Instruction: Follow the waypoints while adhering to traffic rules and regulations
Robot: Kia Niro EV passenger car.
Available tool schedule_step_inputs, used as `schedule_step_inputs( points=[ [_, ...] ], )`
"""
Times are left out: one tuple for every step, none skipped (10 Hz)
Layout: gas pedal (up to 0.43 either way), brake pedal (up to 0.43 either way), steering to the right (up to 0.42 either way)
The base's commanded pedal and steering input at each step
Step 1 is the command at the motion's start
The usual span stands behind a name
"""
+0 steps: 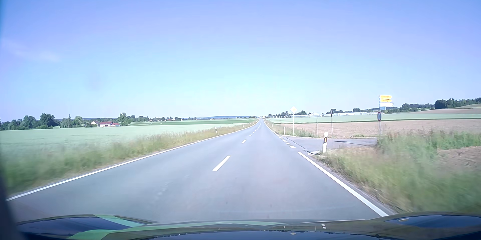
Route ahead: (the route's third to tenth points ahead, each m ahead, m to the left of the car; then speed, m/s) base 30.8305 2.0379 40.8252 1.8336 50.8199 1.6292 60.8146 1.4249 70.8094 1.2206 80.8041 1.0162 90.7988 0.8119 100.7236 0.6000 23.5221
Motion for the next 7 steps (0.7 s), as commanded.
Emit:
schedule_step_inputs(
  points=[
    [0.197,0.0,0.001],
    [0.209,0.0,0.001],
    [0.209,0.0,0.0],
    [0.209,0.0,0.001],
    [0.209,0.0,0.0],
    [0.209,0.0,0.001],
    [0.209,0.0,0.001]
  ],
)
